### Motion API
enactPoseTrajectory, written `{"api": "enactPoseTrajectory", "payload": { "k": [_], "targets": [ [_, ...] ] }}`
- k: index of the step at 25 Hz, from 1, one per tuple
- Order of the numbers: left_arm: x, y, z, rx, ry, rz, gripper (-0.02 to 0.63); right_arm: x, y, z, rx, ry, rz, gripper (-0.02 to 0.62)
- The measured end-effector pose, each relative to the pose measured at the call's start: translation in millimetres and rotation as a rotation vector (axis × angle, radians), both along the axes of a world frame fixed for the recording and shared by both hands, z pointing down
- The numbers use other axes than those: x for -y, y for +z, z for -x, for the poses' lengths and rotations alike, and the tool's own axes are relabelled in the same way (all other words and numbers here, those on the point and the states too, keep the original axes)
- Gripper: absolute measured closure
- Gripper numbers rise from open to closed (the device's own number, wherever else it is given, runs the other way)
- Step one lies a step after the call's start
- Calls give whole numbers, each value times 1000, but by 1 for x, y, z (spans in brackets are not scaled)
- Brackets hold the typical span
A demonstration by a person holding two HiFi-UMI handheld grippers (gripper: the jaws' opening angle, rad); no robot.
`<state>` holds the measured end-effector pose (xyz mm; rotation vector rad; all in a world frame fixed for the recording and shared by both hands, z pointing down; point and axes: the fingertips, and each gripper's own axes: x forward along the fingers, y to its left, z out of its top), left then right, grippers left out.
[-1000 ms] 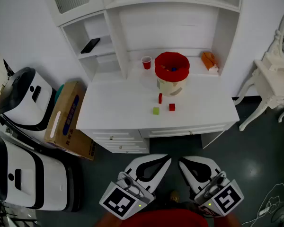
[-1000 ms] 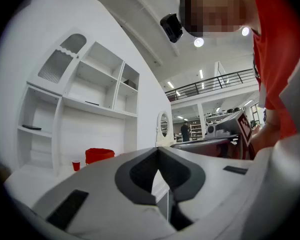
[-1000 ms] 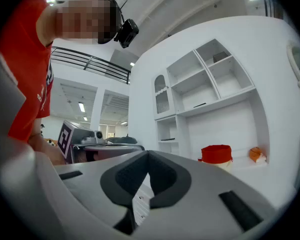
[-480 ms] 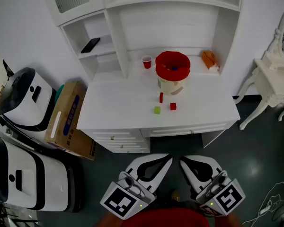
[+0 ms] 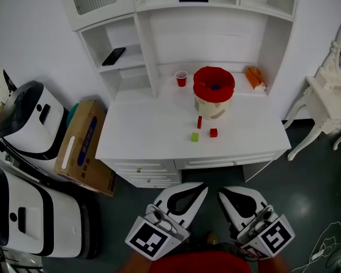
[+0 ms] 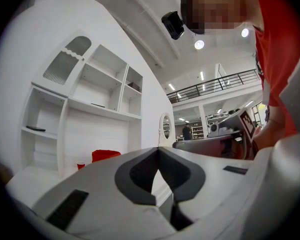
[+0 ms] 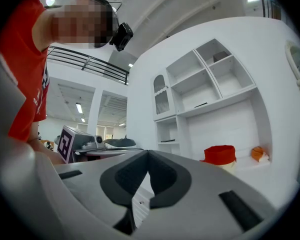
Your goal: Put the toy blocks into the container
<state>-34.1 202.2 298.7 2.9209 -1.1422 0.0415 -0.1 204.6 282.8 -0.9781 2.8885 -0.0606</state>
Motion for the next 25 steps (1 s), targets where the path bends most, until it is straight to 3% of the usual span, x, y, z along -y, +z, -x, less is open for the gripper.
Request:
{"api": "enactPoseTrajectory", "payload": {
  "k": [13, 25],
  "targets": [
    [30, 15, 36, -44, 41, 14, 586, 30, 15, 28, -50, 74, 28, 577],
    [124, 46, 25, -25, -18, 36, 586, 130, 50, 17, -110, 42, 64, 571]
  ]
}}
